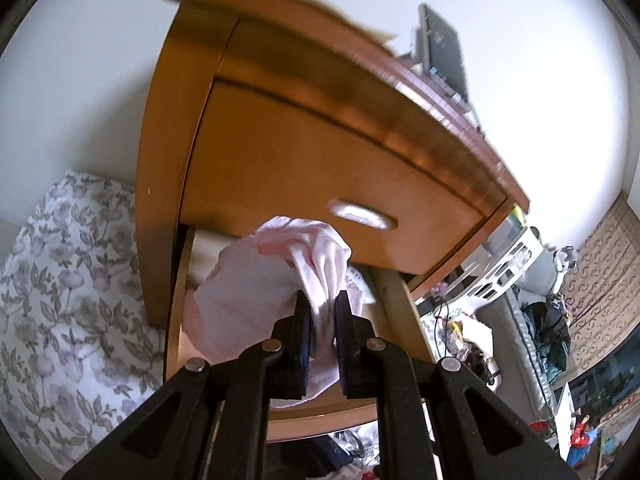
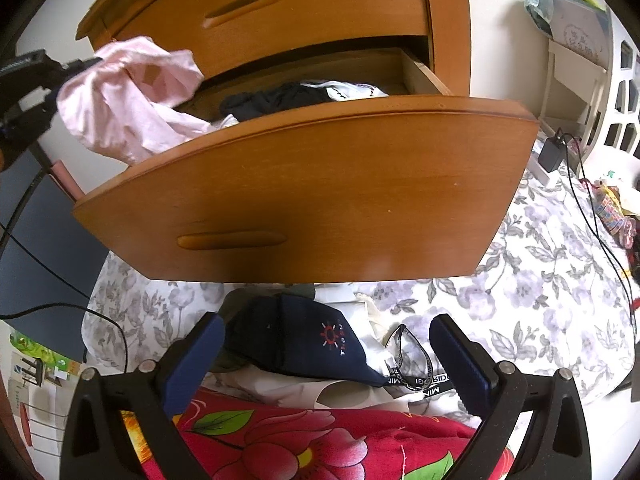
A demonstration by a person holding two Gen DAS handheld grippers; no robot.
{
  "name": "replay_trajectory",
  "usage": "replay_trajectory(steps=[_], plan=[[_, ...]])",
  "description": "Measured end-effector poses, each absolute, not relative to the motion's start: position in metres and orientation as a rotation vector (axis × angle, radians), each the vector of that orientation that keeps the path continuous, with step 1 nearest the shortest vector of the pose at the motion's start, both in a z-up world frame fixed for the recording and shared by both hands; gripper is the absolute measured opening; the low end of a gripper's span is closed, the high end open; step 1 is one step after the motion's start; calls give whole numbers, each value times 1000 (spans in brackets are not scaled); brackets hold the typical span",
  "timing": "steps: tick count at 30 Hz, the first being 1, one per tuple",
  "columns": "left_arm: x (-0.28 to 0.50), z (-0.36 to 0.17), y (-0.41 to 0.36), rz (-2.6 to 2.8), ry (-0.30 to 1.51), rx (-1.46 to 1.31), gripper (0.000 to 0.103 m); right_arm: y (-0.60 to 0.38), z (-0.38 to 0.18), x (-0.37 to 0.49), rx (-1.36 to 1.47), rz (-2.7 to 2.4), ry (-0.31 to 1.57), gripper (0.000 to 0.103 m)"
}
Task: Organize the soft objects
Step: 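Lift the pink shirt up out of the drawer with the left tool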
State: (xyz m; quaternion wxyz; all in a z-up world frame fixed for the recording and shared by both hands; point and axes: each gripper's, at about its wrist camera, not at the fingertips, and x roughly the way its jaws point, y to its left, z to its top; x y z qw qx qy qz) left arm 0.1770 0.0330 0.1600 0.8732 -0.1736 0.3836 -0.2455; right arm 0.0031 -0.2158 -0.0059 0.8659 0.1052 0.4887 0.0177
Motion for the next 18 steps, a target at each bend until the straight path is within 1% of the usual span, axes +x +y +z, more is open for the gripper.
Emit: replay_trajectory(steps=[12, 18], plan=[[130, 224, 30, -478, 586, -259, 11, -217, -4, 2, 222, 28, 1017, 103], [101, 253, 34, -502, 498, -257, 11, -217, -4, 1, 218, 20, 1012, 103]])
